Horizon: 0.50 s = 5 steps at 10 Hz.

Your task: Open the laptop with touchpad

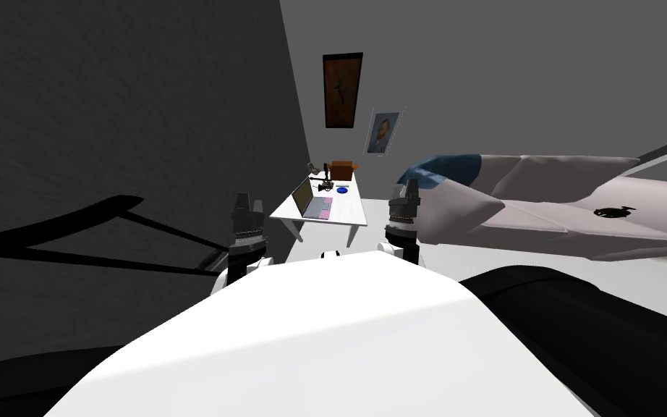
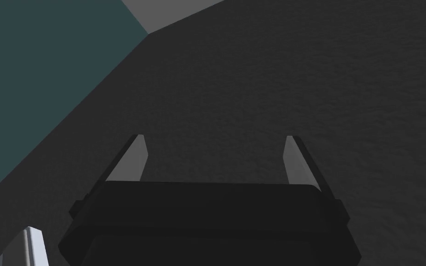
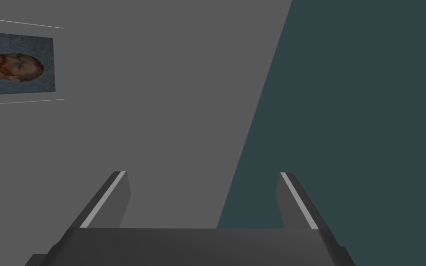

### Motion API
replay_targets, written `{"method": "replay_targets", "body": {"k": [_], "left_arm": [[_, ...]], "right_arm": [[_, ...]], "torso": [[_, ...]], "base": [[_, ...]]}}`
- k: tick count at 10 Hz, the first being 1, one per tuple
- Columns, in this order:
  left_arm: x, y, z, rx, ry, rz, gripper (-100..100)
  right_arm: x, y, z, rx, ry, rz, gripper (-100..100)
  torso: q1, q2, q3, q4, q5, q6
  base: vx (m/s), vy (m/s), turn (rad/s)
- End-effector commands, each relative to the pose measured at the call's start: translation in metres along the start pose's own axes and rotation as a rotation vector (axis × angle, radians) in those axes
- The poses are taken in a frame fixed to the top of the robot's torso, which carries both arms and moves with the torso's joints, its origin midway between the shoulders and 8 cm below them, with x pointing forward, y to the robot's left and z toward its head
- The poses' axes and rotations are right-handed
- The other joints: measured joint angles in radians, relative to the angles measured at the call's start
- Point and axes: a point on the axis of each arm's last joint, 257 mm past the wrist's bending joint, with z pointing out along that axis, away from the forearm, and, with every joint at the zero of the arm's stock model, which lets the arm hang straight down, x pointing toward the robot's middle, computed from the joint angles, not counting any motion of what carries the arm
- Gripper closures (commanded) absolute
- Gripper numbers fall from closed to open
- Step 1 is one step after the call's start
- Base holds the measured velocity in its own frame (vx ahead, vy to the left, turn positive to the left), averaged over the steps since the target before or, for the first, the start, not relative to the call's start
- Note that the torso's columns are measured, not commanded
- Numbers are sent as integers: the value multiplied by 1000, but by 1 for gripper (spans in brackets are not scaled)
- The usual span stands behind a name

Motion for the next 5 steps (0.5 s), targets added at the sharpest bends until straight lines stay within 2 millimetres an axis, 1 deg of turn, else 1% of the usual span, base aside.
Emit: {"method": "replay_targets", "body": {"k": [1,2,3,5], "left_arm": [[13,31,-9,-91,59,34,-100],[18,44,-12,-128,79,46,-100],[20,50,-14,-146,88,53,-100],[27,72,-22,-213,126,79,-100]], "right_arm": [[0,0,0,0,0,0,0],[0,0,0,0,0,0,0],[0,0,0,0,0,0,0],[0,0,0,0,0,0,0]], "torso": [[0,0,0,0,0,0],[0,0,0,0,0,0],[0,1,0,0,0,0],[1,2,1,1,0,0]], "base": [[73,-1,-129],[76,-1,-106],[69,8,-59],[74,11,-87]]}}
